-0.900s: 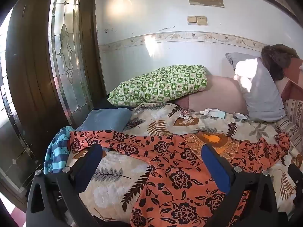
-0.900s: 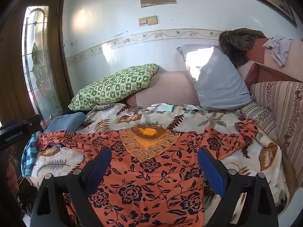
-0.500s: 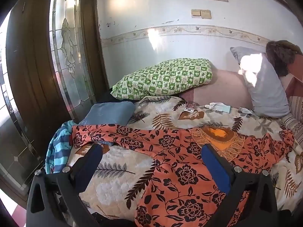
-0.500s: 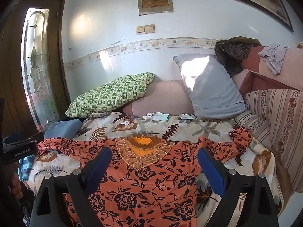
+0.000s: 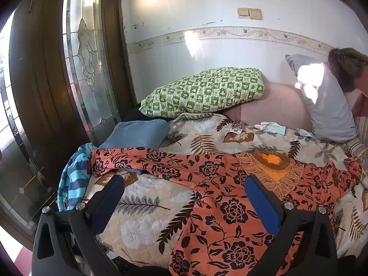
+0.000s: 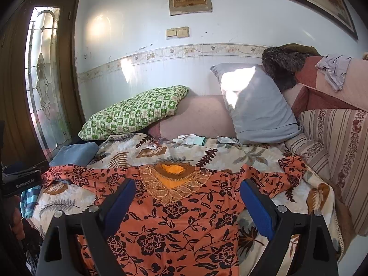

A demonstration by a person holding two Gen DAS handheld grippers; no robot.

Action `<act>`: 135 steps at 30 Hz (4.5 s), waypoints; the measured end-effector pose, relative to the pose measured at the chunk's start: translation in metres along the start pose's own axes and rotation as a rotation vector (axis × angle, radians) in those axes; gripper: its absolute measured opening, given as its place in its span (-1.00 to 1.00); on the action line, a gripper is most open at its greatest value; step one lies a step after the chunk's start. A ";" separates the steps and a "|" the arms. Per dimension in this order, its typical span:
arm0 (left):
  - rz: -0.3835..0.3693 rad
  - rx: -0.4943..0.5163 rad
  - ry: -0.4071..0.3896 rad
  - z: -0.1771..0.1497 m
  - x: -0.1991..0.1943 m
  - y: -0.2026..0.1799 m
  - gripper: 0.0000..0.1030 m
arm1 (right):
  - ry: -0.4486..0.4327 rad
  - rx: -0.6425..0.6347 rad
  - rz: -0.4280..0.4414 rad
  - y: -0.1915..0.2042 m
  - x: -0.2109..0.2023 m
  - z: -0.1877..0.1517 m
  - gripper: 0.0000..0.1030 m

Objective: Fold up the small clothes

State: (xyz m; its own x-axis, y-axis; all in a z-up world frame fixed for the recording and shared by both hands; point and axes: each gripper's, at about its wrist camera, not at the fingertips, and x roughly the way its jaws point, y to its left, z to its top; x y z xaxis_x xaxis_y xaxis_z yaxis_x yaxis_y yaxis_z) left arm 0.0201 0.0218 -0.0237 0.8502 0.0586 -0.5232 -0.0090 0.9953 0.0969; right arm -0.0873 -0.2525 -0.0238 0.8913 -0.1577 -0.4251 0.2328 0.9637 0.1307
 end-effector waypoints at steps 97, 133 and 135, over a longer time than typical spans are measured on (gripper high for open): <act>-0.130 0.204 0.378 -0.019 0.276 -0.188 1.00 | 0.608 0.146 -0.443 -0.380 0.386 -0.007 0.52; 0.225 -0.153 0.229 0.030 0.269 0.021 1.00 | 0.454 0.407 0.583 0.025 0.290 0.038 -0.77; 0.274 -0.184 0.232 0.028 0.272 0.043 1.00 | 0.505 0.428 0.625 0.074 0.311 0.015 -0.69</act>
State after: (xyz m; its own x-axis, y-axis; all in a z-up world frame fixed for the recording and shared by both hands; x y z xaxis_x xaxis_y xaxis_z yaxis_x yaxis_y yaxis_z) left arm 0.2654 0.0785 -0.1379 0.6617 0.3190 -0.6785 -0.3312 0.9363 0.1171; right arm 0.2127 -0.2332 -0.1328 0.6510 0.5767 -0.4936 -0.0209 0.6636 0.7478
